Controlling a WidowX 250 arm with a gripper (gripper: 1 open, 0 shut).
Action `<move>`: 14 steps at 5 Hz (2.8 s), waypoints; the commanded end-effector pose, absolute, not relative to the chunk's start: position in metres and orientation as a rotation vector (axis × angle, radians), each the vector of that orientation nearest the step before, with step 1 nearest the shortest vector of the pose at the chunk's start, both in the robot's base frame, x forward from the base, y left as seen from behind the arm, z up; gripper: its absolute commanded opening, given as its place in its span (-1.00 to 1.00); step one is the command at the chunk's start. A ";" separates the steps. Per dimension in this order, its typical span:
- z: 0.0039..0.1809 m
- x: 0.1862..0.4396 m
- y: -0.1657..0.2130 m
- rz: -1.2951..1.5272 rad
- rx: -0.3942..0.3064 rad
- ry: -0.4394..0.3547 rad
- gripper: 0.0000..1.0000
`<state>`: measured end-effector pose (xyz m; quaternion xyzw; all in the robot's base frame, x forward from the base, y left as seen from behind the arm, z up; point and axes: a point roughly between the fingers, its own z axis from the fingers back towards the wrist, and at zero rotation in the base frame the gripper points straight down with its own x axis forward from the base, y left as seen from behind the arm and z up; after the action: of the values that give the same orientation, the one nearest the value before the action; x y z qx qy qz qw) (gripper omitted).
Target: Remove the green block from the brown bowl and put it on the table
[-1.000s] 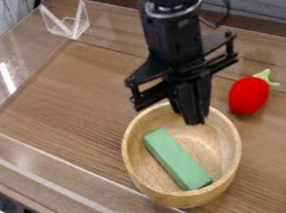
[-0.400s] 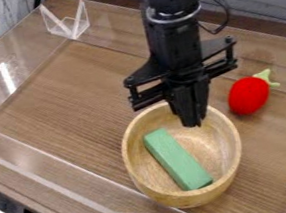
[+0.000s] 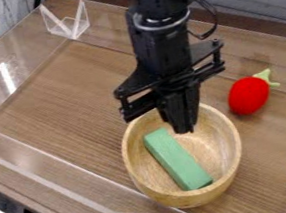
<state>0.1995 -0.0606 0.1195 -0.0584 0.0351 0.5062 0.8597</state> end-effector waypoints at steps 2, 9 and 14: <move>0.142 0.196 -0.054 1.214 -0.150 0.033 -1.00; 0.137 0.185 -0.026 1.024 -0.176 0.030 -1.00; 0.132 0.199 0.030 0.920 -0.217 -0.041 -1.00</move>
<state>0.1946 0.0267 0.1261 -0.1011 -0.0053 0.4427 0.8909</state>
